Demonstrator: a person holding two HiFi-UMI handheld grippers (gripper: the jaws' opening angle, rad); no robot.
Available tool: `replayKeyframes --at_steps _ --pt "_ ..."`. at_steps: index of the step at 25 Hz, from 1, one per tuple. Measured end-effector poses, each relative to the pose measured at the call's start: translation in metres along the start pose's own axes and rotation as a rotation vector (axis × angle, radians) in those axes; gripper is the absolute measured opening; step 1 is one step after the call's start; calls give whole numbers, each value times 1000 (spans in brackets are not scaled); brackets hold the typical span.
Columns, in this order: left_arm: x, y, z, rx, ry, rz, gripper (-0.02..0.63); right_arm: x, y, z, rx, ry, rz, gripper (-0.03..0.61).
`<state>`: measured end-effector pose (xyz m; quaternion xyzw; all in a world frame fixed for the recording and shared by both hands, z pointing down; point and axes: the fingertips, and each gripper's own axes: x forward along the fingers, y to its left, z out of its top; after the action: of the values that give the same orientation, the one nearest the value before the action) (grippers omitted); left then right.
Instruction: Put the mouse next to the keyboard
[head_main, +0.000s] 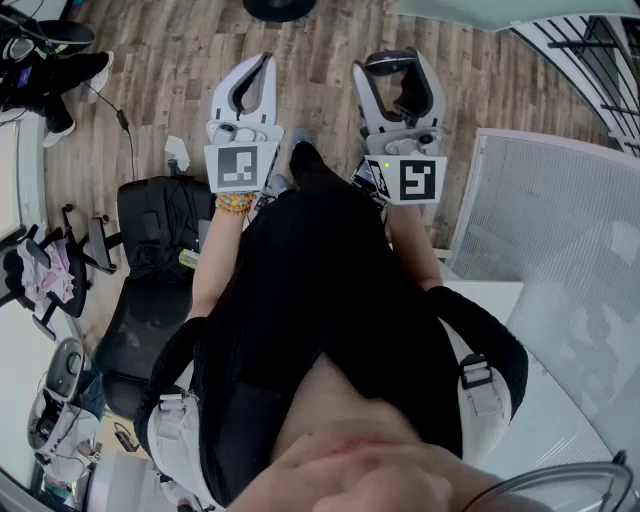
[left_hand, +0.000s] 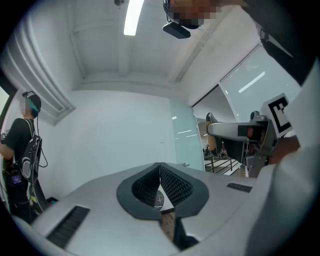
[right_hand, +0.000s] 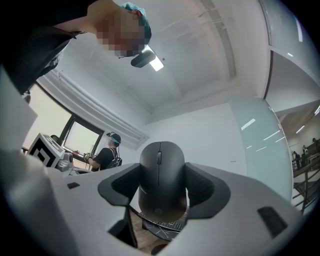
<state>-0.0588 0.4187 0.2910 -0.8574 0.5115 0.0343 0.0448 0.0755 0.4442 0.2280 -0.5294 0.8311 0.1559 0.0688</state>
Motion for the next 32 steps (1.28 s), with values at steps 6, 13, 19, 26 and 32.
replayKeyframes --at_steps 6,13,19,26,32 --pt "-5 -5 -2 7 7 -11 14 -8 1 1 9 6 -8 288" --pt "13 -12 -6 8 11 -32 14 -5 -16 -10 57 13 -20 288" --pt "43 -12 -9 24 20 -42 14 9 -42 -26 73 19 -38 288" --pt "95 -17 -15 72 43 -60 14 38 -78 -52 97 8 -43 288" --pt "129 -24 -23 96 70 -70 14 55 -108 -70 165 -4 -62 288"
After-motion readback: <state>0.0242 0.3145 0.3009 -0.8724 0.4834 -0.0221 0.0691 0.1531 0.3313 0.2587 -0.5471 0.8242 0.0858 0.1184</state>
